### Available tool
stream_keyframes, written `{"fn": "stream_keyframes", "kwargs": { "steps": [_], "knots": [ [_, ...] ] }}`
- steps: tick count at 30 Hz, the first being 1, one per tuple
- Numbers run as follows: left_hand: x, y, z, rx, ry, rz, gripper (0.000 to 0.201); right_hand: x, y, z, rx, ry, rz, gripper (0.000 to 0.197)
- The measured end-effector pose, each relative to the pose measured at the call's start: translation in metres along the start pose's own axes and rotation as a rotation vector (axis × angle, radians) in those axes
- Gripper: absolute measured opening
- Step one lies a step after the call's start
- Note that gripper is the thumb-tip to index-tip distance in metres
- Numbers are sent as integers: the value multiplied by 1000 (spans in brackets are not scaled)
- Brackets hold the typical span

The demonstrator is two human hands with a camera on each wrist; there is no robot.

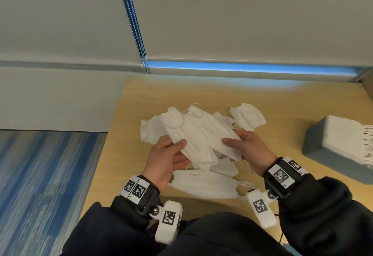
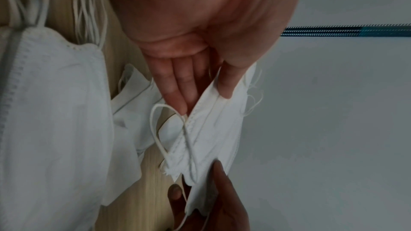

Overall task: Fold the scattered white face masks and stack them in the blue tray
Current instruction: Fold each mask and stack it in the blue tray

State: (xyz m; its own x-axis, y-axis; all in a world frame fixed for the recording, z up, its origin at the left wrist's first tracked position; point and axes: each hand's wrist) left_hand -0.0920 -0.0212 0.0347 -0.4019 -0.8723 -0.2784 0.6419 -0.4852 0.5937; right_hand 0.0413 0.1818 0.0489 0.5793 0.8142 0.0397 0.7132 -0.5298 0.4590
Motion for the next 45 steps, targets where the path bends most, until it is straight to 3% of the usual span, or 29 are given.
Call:
{"fn": "stream_keyframes", "kwargs": {
  "steps": [7,12,16,19,24,27,33,36,40,43,45],
  "knots": [
    [4,-1,3,-91,4,43,16,-4,2,6,19,-127,9,23],
    [7,-2,11,-73,211,64,16,-13,-2,11,-59,-305,56,34],
    [0,4,14,79,341,-3,18,-27,-5,10,-134,-453,156,33],
    [-15,13,7,179,393,-67,12,-42,-6,9,-123,-529,189,20],
    [-40,12,-8,146,316,-47,44,-66,0,6,-38,-584,65,28],
    [-42,3,-10,138,323,-9,51,-74,-1,8,-6,-534,82,30],
    [-39,-1,-10,117,266,-18,55,-69,3,12,64,-340,-66,29],
    [-36,-4,-8,126,319,10,49,-66,3,14,103,-258,30,21],
    [-21,-13,0,134,429,36,44,-44,-6,12,89,-463,171,16],
    [-9,-16,6,89,427,74,47,-26,-9,4,19,-563,168,11],
    [1,-19,11,41,423,116,50,-19,-7,1,-30,-665,150,21]
  ]
}}
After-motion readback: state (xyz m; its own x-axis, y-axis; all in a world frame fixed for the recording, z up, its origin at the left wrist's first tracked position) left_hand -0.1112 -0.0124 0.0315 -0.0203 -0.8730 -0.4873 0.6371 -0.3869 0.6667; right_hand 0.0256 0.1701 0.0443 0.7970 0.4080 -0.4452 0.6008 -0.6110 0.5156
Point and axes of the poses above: each hand's wrist, its own y-axis away from the middle knuckle, its own x-axis out of the back of the hand, z = x × y, and after that the axes turned 4 degrees about z, right-handed
